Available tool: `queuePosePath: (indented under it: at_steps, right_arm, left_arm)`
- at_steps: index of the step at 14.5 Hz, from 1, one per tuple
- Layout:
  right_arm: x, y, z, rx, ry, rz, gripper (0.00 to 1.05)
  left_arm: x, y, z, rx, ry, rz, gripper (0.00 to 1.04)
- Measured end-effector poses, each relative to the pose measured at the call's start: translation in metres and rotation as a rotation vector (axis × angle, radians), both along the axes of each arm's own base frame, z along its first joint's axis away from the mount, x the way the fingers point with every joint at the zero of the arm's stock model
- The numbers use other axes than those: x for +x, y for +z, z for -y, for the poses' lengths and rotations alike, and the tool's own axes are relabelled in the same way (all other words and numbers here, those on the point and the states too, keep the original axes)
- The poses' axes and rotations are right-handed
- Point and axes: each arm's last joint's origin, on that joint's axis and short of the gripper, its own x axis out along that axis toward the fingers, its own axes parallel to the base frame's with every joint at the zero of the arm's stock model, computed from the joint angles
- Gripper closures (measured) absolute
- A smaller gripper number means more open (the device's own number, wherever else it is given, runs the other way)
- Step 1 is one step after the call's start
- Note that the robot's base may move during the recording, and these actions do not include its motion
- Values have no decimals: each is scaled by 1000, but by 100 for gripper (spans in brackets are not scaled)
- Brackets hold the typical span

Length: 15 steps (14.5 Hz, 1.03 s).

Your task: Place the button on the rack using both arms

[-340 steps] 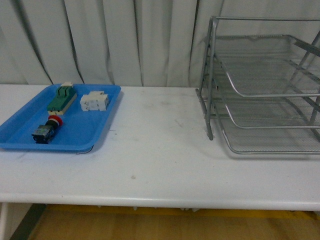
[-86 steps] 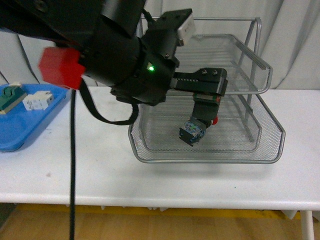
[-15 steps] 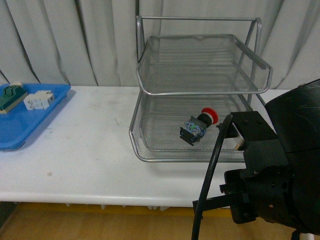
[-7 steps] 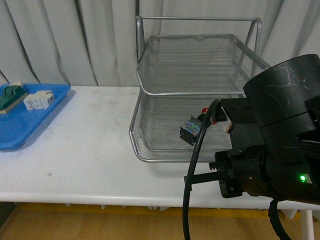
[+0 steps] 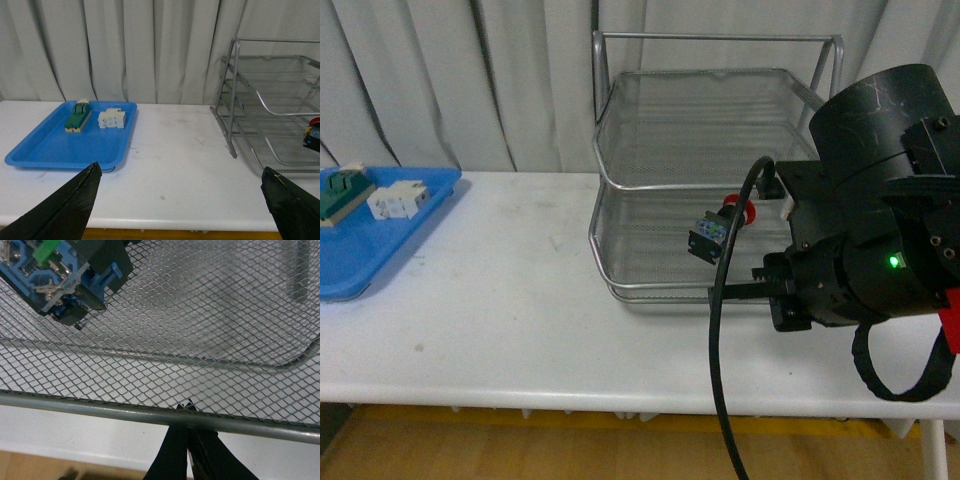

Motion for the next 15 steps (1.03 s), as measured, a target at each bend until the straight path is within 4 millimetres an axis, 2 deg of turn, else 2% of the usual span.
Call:
queuePosePath:
  at_steps: [3, 7, 9, 12, 13, 14, 15]
  right_arm:
    - [18, 11, 2, 13, -19, 43, 103]
    - [41, 6, 5, -2, -41, 12, 103]
    - [51, 9, 12, 2, -62, 29, 103]
    - [53, 11, 13, 3, -69, 35, 103]
    - [50, 10, 14, 7, -66, 34, 103]
    - [31, 10, 18, 41, -44, 11, 103]
    - [-29, 33, 39, 241, 6, 42, 103]
  left_arm:
    - [0, 0, 0, 0, 0, 0, 7]
    - [0, 0, 0, 0, 0, 0, 7]
    - [0, 0, 0, 0, 0, 0, 7]
    - [0, 0, 0, 0, 0, 0, 7]
    - [0, 0, 0, 0, 0, 0, 7]
    - [0, 0, 0, 0, 0, 0, 7]
    - [0, 0, 0, 0, 0, 0, 7]
